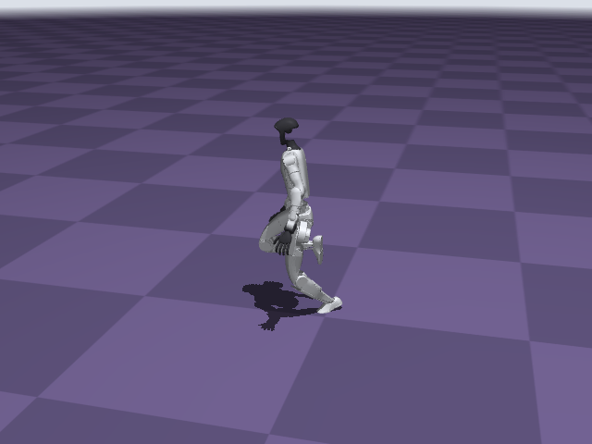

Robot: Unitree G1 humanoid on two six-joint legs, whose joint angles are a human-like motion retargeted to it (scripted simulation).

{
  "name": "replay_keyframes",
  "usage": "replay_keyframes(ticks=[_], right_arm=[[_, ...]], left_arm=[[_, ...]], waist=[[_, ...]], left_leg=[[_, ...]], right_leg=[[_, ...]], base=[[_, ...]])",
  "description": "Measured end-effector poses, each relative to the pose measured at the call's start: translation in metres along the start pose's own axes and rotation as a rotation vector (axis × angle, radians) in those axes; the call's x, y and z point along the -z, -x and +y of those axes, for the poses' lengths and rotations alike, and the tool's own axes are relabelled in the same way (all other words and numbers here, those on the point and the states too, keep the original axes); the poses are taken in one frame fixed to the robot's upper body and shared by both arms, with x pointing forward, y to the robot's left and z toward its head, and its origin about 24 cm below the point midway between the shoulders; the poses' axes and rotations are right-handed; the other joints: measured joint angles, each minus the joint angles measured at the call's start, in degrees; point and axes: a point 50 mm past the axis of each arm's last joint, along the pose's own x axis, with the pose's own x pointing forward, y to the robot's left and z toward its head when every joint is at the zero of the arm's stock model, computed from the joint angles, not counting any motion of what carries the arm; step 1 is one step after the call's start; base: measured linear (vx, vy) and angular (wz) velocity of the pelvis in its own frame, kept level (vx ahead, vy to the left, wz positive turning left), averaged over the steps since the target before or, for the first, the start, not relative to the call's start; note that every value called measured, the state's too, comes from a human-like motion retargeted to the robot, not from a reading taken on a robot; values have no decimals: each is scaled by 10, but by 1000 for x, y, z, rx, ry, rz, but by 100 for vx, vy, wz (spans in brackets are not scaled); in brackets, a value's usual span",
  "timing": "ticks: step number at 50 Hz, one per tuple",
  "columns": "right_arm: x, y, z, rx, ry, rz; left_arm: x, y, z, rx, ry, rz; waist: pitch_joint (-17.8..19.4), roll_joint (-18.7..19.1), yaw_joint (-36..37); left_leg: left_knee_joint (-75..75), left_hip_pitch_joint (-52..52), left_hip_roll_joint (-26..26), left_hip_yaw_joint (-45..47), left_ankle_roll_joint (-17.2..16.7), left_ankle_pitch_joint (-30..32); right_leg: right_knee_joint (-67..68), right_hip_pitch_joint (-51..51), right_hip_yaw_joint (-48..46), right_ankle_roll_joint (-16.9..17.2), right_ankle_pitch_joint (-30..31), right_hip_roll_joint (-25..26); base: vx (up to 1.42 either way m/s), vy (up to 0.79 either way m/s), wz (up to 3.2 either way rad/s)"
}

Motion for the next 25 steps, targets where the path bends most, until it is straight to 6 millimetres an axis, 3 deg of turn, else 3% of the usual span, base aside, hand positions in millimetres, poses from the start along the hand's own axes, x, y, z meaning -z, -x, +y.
replay_keyframes(ticks=[2,3,5,7,8,10,13,15,19,22,25], right_arm=[[7,3,4,4,-45,40],[6,4,5,13,-58,38],[-3,6,10,30,-68,-4],[-20,8,13,49,-51,-86],[-31,10,15,59,-48,-139],[-53,15,18,70,-51,-252],[-71,20,17,56,-17,-384],[-72,19,11,59,49,-426],[-46,5,-7,113,236,-372],[-27,-6,-22,145,287,-281],[-16,-7,-27,138,251,-232]], left_arm=[[13,8,-12,7,-21,33],[14,10,-17,-2,-33,38],[8,10,-24,-25,-61,30],[-10,7,-32,-37,-91,-13],[-24,4,-35,-41,-110,-50],[-62,-3,-39,-41,-155,-161],[-139,-4,-46,-33,-250,-415],[-188,4,-51,-41,-301,-580],[-255,31,-66,-62,-353,-817],[-283,49,-75,-52,-348,-912],[-286,51,-75,-26,-308,-920]], waist=[[-21,5,1],[-24,3,-5],[-20,-8,-25],[-2,-24,-57],[10,-33,-76],[44,-50,-120],[87,-65,-161],[106,-66,-171],[135,-65,-183],[149,-63,-184],[148,-71,-167]], left_leg=[[1,6,18,-1,-32,124],[20,8,30,-3,-43,171],[74,12,57,-3,-55,225],[138,24,81,-10,-61,223],[170,31,91,-19,-62,214],[234,48,107,-55,-67,186],[334,45,132,-111,-79,161],[412,21,154,-134,-83,133],[516,-53,184,-142,-65,0],[477,-127,177,-147,-52,-75],[336,-177,132,-156,-64,-90]], right_leg=[[16,34,-13,2,46,-24],[7,49,-15,-8,27,-31],[-39,69,-16,-42,-63,-36],[-140,83,-32,-95,-181,-26],[-215,91,-46,-118,-232,-8],[-420,123,-72,-130,-296,58],[-698,188,-52,-106,-309,180],[-767,218,-46,-114,-327,228],[-746,246,-50,-142,-412,252],[-741,278,-29,-136,-437,246],[-767,329,19,-119,-438,224]], base=[[23,-6,-39],[25,-11,-40],[26,-16,-51],[29,-27,-63],[32,-34,-41],[32,-34,-2],[29,-22,3],[29,-12,-28],[32,-1,-21],[36,10,-36],[40,19,-88]])
